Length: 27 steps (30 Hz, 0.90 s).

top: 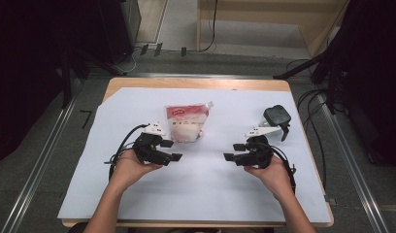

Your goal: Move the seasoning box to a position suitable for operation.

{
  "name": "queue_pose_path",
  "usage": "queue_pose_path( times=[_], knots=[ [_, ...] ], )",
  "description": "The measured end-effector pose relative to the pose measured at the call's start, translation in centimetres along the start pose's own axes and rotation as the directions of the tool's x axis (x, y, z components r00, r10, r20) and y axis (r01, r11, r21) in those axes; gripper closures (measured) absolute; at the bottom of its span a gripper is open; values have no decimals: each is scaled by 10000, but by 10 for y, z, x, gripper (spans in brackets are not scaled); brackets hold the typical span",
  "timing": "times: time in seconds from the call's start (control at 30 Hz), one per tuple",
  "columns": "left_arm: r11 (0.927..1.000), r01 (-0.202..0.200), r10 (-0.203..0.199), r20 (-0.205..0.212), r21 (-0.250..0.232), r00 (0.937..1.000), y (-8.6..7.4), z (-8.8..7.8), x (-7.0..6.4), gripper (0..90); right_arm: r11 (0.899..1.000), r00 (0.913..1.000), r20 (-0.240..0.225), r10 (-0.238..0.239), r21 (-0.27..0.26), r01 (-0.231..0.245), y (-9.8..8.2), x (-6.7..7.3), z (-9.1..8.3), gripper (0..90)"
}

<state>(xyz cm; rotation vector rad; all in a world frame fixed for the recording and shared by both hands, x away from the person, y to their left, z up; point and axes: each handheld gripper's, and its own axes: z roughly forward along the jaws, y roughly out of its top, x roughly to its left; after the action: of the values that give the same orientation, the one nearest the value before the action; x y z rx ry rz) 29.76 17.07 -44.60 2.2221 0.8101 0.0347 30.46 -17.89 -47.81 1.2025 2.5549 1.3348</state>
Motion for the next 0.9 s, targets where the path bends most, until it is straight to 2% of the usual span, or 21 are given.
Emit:
queue_pose_path(
  times=[0.1,0.2,0.3,0.37,0.5,0.53,0.6,0.7,0.77,0.8,0.9],
  knots=[
    [9998,26,-21,-234,217,9997,-5,-1,1,361,9993,9993,189,-332,-137,334,-1,2,-2,419],
    [9999,104,-103,-148,60,9998,-6,-1,2,358,9976,9976,304,-615,-291,624,-1,2,-3,429],
    [9998,-130,133,-157,162,9998,-6,1,0,343,9984,9982,339,-498,-249,507,-2,1,-3,453],
    [9998,-47,49,-100,198,9999,-6,0,-1,336,9984,9975,490,-515,-192,525,-3,0,-2,463],
    [9994,-247,252,-213,222,9995,-6,-1,-2,336,9925,9893,812,-1213,-19,1219,-7,-1,-1,488],
    [9994,-247,252,-213,222,9995,-6,-1,-2,337,9925,9893,812,-1213,-19,1219,-7,-1,-1,488],
    [9996,-69,71,-85,272,9999,-8,-1,-1,344,9959,9937,693,-886,-95,894,-6,-3,-3,498],
    [9993,-173,182,-285,322,9994,-8,-3,0,344,9946,9921,749,-1006,-192,1023,-5,-3,-4,507],
    [9995,-184,190,-271,239,9995,-8,-3,0,344,9952,9929,709,-956,-131,968,-4,-3,-4,499],
    [9997,-197,200,-195,157,9996,-7,-5,-1,344,9960,9942,666,-840,-253,858,-3,-2,-5,467],
    [9995,-256,260,-213,190,9994,-6,-7,-2,344,9965,9954,595,-755,-325,775,-2,-4,-6,450]
  ],
)
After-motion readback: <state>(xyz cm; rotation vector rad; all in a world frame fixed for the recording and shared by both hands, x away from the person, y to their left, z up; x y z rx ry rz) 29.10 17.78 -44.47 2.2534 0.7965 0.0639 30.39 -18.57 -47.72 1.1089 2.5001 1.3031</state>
